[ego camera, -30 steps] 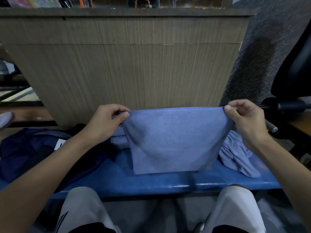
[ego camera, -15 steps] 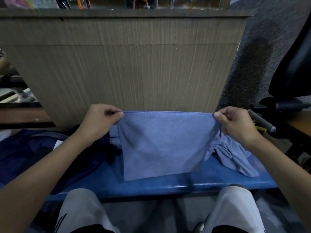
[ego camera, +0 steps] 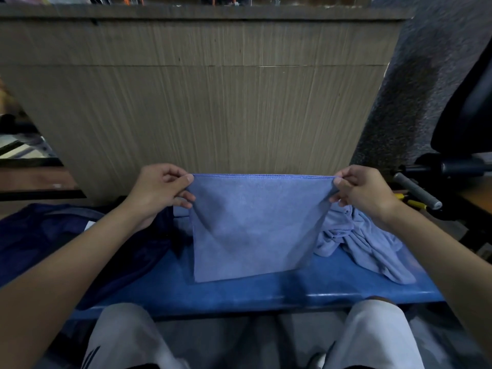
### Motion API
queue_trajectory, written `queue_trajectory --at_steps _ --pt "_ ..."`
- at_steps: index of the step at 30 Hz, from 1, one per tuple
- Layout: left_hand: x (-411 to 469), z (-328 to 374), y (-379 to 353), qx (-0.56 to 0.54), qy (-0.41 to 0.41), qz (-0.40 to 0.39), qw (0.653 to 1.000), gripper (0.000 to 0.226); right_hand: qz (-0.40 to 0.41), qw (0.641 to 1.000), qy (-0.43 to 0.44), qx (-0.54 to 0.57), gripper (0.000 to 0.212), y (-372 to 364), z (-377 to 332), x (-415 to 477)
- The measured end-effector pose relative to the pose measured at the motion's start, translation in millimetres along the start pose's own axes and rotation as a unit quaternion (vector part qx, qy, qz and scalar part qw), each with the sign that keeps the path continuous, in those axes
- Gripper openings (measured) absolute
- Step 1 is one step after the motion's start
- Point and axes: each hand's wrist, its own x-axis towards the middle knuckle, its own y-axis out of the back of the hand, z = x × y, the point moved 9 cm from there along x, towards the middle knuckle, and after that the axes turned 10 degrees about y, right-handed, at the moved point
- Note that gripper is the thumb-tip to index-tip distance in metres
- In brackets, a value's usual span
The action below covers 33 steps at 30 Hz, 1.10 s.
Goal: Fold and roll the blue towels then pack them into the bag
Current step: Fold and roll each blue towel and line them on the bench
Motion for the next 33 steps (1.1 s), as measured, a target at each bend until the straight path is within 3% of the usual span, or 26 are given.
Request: queue_trajectory --at_steps 7,13,18,25,33 --pt "29.5 11.7 6.0 0.058 -0.054 0.052 0.995 0.010 0.049 0.998 0.023 0.025 0.017 -8.0 3.0 35.7" --pt "32.1 23.6 11.7 0.040 -0.099 0.069 0.992 0.009 0.068 0.995 0.058 0.048 0.018 -10.6 -10.4 40.5" --pt "9.6 -15.7 9.8 0.049 -0.058 0.024 0.997 0.010 0.048 0.998 0.018 0.043 0.015 -16.9 9.9 -7.1" --pt "-49.5 -119.4 -4.5 0.118 0.073 -0.072 0.988 0.008 -0.039 0.997 -0.073 0.006 0.025 -45.4 75.4 -105.7" --pt "-82.4 -172.5 -8.5 0.251 0.101 -0.155 0.950 0.015 -0.106 0.987 -0.116 -0.006 0.020 -62.0 114.3 -157.0"
